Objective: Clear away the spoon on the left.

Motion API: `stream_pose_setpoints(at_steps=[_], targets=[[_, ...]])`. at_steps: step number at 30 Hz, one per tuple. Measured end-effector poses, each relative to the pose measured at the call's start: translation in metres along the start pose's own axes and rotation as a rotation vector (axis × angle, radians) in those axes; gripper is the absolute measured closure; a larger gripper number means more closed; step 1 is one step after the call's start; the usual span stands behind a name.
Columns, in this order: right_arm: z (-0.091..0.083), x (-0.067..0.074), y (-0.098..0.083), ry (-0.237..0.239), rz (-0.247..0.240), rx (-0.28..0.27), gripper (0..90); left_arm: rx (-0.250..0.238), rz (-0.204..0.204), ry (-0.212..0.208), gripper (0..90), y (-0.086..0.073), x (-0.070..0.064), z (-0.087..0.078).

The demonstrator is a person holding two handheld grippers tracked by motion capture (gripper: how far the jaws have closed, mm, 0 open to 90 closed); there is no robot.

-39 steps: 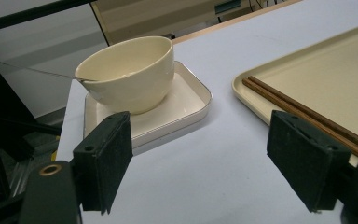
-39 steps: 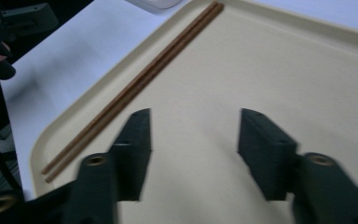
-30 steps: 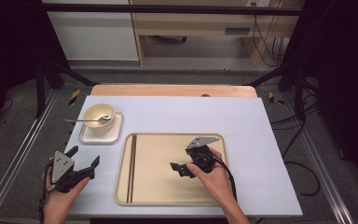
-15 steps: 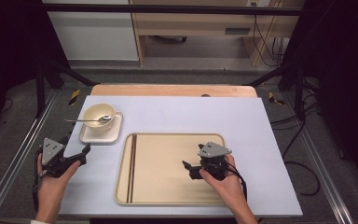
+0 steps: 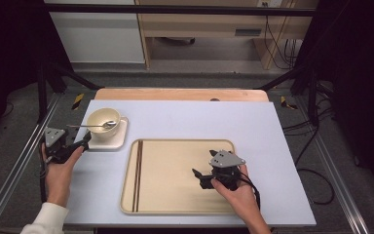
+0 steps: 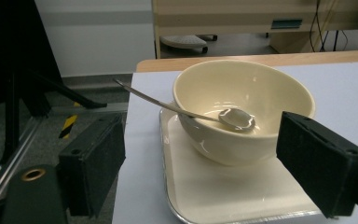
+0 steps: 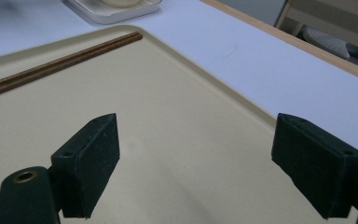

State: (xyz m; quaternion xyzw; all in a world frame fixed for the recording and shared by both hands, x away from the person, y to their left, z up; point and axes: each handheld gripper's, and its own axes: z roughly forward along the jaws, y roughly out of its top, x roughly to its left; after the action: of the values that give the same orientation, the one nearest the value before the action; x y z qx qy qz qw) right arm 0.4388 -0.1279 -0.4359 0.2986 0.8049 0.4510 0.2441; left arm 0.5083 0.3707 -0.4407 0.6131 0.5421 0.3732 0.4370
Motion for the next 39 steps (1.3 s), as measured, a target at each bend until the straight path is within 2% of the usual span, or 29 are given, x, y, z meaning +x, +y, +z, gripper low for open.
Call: stream_pose_setpoints(at_steps=[2,8,11,13,19,24,32,39], targets=[[0.000,-0.001,0.000,0.000,0.006,0.001,14.6,0.007,-0.001,0.016,18.6,0.001,0.003,0.006],[0.001,-0.003,-0.001,0.002,0.023,0.012,14.6,-0.016,-0.050,0.033,29.8,0.002,0.010,0.013],[0.002,-0.003,-0.002,0.000,0.024,0.022,14.4,-0.015,-0.047,0.041,37.4,0.003,0.012,0.015],[0.002,-0.003,-0.002,0.002,0.032,0.024,14.2,-0.012,-0.070,0.034,40.0,0.002,0.013,0.017],[0.004,-0.003,-0.003,0.007,0.044,0.041,13.7,-0.013,-0.063,0.031,49.8,0.002,0.013,0.020],[0.005,-0.003,-0.003,0.012,0.057,0.050,13.7,-0.032,-0.077,0.028,58.6,0.003,0.013,0.022],[0.007,-0.003,-0.004,0.021,0.068,0.064,13.7,-0.067,-0.125,0.009,73.0,0.004,0.016,0.021],[0.005,-0.005,-0.003,0.026,0.085,0.060,13.7,-0.142,-0.093,-0.024,84.3,0.014,0.007,0.011]])
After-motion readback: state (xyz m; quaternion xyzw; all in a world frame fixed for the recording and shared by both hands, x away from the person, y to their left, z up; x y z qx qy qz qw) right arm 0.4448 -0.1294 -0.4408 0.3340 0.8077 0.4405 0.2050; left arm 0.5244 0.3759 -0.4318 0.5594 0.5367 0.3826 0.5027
